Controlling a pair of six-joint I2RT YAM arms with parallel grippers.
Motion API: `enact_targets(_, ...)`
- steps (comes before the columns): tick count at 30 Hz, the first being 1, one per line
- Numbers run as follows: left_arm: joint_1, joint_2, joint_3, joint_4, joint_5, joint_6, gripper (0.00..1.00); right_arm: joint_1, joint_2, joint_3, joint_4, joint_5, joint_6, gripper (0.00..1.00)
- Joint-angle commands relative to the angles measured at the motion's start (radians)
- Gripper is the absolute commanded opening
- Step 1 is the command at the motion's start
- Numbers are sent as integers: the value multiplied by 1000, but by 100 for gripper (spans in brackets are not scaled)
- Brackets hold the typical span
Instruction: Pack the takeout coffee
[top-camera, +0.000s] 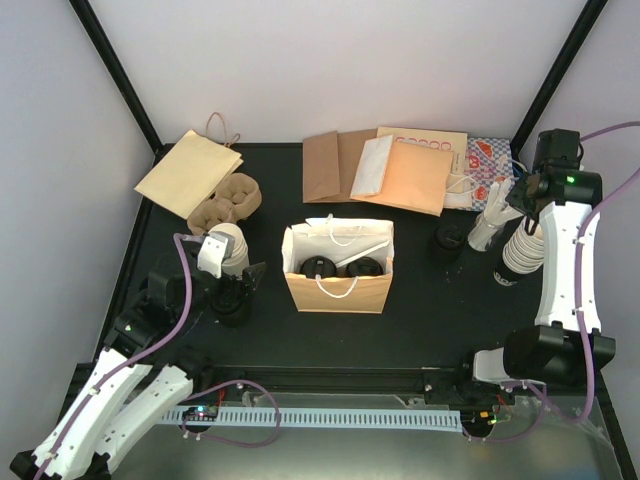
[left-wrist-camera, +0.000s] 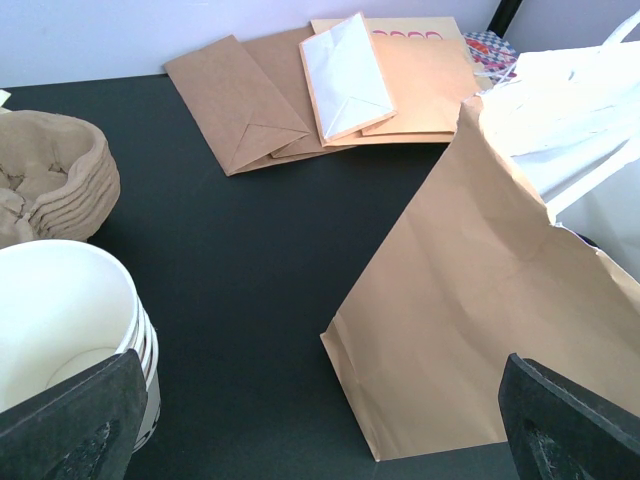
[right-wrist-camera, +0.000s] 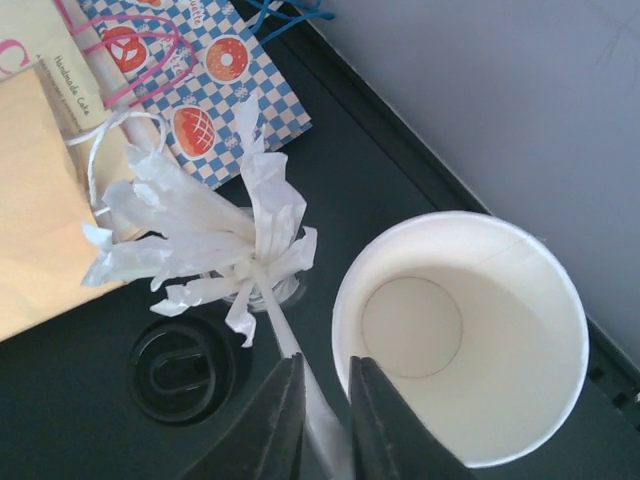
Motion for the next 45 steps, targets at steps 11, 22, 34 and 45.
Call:
enact_targets(11, -3, 4, -3, 18, -20, -10, 99, -1, -59, 176, -100, 47, -5, 1)
enact_targets(22, -4, 8, -3, 21, -5, -8, 99, -1, -270, 347, -73, -272, -19, 1)
enact_targets(34, -4, 14, -2, 19, -14, -9, 99, 71, -385, 240, 63, -955, 43, 1)
enact_targets(45, -3, 19, -4, 19, -25, -13, 99, 268, -434, 171, 47, -1022, -5, 1)
